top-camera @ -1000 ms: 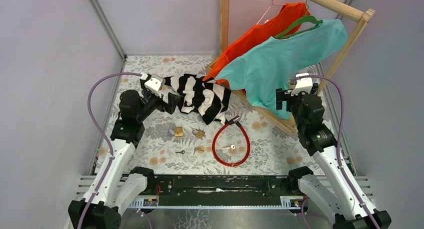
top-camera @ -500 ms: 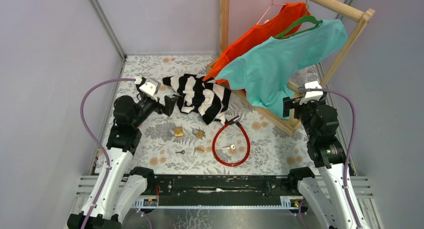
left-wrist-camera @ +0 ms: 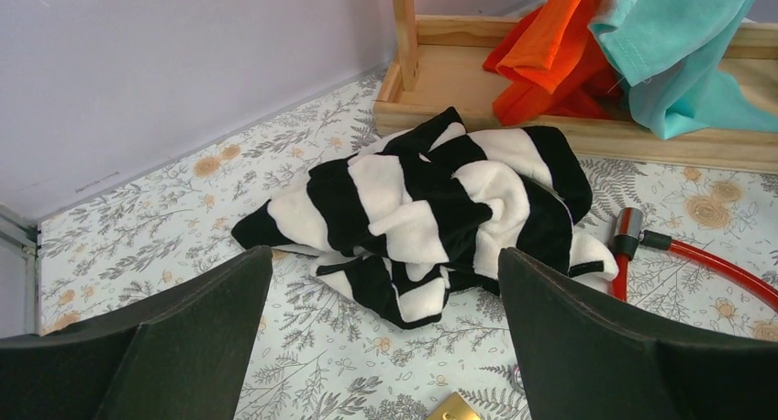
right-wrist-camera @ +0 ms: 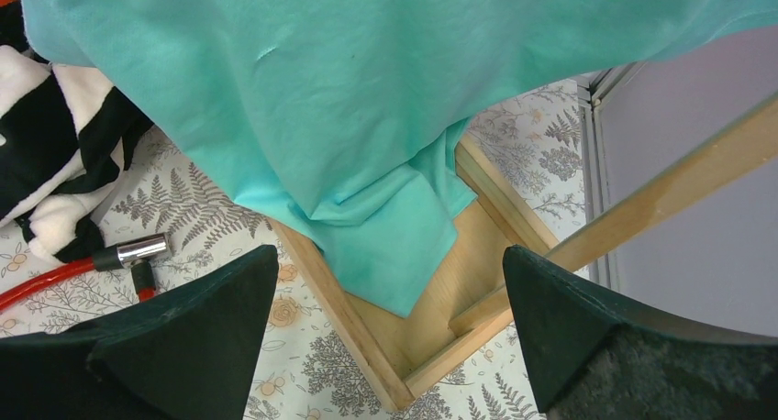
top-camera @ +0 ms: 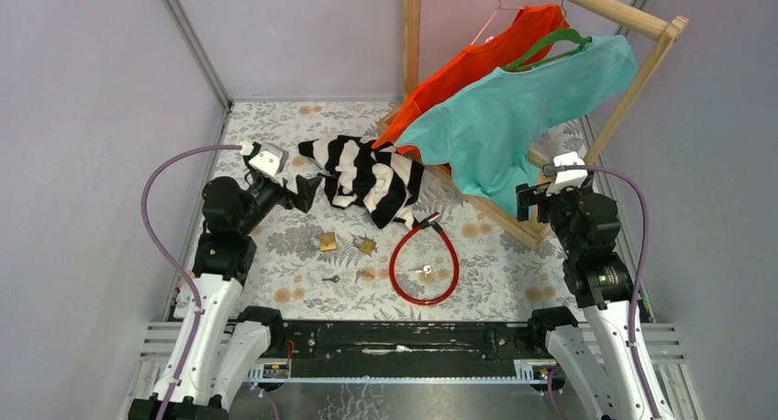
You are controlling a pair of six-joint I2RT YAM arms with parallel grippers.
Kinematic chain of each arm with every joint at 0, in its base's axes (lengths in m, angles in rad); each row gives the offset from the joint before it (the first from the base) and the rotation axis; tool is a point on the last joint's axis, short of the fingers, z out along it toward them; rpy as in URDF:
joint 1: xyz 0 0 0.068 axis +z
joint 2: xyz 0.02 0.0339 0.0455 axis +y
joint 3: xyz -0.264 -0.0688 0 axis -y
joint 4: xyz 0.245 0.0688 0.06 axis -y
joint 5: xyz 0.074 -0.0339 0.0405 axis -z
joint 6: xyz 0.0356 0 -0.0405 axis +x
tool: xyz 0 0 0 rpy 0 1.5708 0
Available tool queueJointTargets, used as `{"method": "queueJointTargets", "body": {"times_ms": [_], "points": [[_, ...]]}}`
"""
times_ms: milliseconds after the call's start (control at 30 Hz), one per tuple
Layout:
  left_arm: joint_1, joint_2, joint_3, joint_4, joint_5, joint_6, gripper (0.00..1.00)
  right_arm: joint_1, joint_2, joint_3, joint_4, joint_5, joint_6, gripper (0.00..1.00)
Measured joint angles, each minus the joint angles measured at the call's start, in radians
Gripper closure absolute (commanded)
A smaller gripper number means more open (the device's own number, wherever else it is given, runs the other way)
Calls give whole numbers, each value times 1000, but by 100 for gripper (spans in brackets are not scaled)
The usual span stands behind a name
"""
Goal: Lock with the key
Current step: Reset both arms
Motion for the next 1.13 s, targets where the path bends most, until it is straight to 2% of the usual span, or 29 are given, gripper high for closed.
{"method": "queueJointTargets", "body": {"times_ms": [1133], "points": [[5,23,0,-9,37,0,0,0,-18,-26,-8,-11,-32,1]]}}
